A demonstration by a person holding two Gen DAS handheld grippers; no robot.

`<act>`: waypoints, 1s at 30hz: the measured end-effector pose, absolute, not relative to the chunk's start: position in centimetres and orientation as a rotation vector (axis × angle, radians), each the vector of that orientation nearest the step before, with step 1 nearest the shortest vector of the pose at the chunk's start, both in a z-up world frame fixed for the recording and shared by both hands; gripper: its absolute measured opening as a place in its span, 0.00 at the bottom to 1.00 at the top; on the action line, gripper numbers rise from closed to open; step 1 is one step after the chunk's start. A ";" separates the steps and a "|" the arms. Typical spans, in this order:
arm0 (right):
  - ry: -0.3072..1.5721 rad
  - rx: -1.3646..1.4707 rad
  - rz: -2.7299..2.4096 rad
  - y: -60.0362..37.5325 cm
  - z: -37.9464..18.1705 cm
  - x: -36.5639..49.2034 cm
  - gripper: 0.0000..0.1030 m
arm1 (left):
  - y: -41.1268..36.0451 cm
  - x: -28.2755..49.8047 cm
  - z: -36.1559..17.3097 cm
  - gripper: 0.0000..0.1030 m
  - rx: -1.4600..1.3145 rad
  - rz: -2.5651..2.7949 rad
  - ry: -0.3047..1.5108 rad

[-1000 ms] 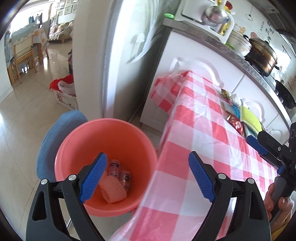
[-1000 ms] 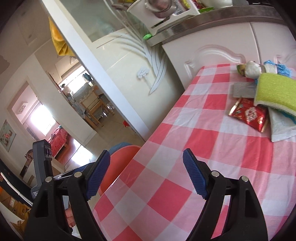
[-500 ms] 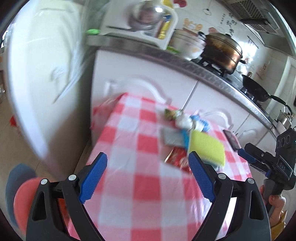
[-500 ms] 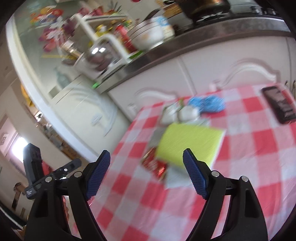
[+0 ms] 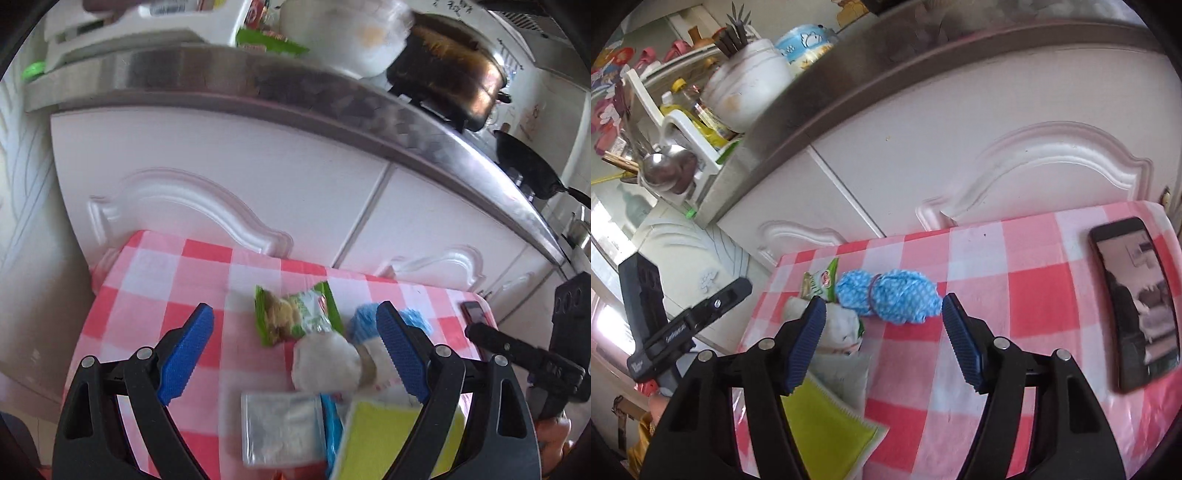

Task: Collect trash
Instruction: 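Grasp the green snack packet with the left tool while the right tool grasps the blue cloth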

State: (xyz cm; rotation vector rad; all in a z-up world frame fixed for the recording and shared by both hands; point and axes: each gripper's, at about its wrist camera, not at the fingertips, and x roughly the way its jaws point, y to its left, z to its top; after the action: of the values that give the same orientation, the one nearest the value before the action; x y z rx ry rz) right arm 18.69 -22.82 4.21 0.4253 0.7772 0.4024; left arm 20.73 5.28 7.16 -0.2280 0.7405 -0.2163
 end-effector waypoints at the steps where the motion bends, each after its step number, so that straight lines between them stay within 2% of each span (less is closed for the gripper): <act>1: 0.780 0.414 0.407 -22.7 4.0 19.3 0.65 | 5.3 21.8 6.8 0.86 -0.236 -0.208 0.755; 9: 0.819 0.369 0.445 -20.8 2.3 23.1 0.46 | 5.6 27.0 4.1 0.86 -0.278 -0.169 0.839; 13: 0.845 0.330 0.453 -19.8 1.6 24.6 0.42 | 4.3 28.4 3.5 0.78 -0.190 -0.127 0.887; 15: 0.874 0.315 0.465 -19.5 1.2 25.2 0.41 | 3.6 28.9 3.0 0.70 -0.155 -0.116 0.919; 24: 0.916 0.230 0.550 -17.7 0.5 24.9 0.37 | 2.1 28.2 1.6 0.54 -0.129 -0.171 0.971; 30: 0.943 0.228 0.582 -17.2 0.5 23.0 0.36 | 1.8 26.0 1.4 0.50 -0.122 -0.201 0.986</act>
State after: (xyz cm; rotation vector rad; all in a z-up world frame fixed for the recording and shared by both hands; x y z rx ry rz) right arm 23.01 -17.19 0.47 0.2276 0.9433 0.5817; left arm 25.99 1.80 1.45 -0.1216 0.9857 -0.2012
